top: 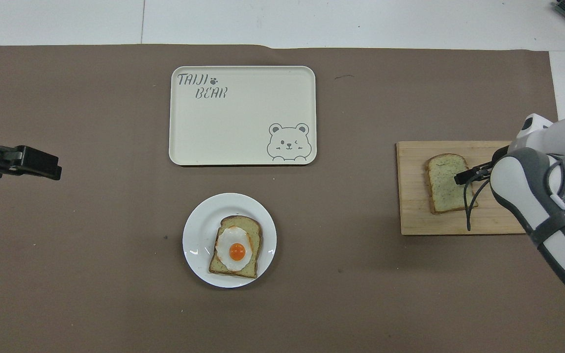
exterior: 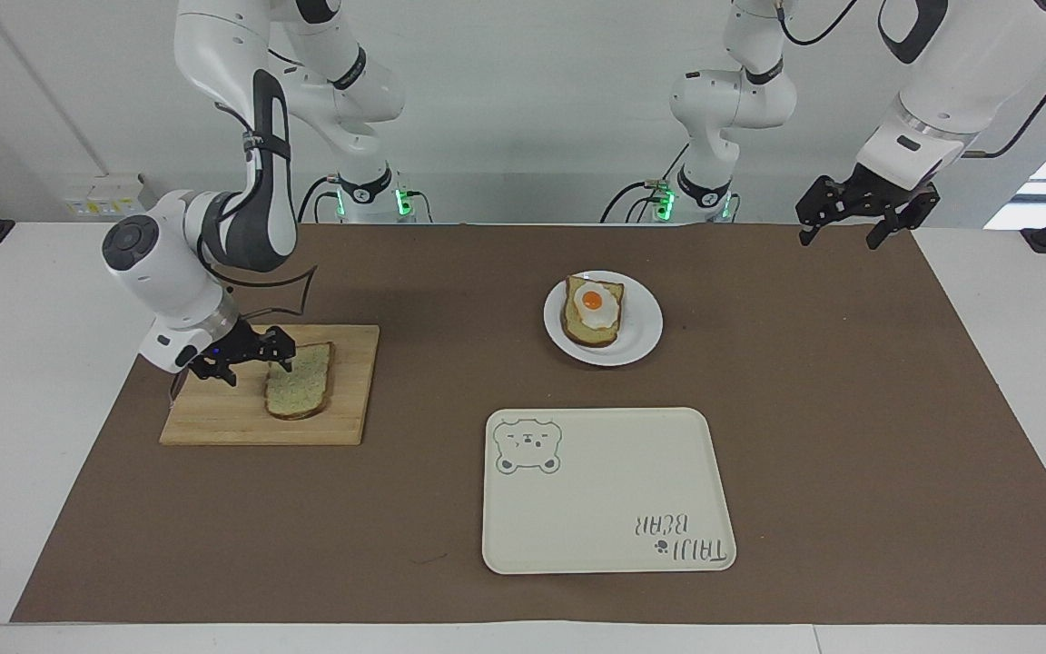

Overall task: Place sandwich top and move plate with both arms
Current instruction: 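Reach the right gripper to the bread slice on the cutting board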

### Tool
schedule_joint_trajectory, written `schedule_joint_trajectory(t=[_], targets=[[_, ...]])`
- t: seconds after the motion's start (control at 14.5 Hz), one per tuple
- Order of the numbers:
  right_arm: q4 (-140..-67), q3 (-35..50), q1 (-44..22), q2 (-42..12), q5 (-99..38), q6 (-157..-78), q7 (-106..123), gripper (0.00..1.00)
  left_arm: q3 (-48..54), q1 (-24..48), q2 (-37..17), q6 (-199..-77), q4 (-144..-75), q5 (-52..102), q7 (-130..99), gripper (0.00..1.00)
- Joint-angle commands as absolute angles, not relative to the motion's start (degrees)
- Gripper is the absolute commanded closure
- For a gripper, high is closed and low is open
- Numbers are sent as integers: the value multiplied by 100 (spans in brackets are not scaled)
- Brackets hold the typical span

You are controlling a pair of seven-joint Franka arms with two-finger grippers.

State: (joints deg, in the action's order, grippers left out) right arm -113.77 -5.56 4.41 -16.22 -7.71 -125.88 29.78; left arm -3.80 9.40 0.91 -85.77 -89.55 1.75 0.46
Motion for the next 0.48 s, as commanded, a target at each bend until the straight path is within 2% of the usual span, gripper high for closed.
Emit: schedule_joint_trajectory(t=[0.0, 0.35, 0.41], targets=[[-11514, -501, 519, -1582, -923, -12744, 3199, 0, -316, 853, 176, -8508, -8991, 88, 97, 0], [-11593, -501, 501, -1582, -1134, -12744, 3199, 2, -316, 852, 176, -8517, -8991, 88, 105, 0], [-11601, -501, 475, -1582, -1134, -12735, 3191, 14, -316, 853, 176, -8508, -8991, 88, 105, 0]])
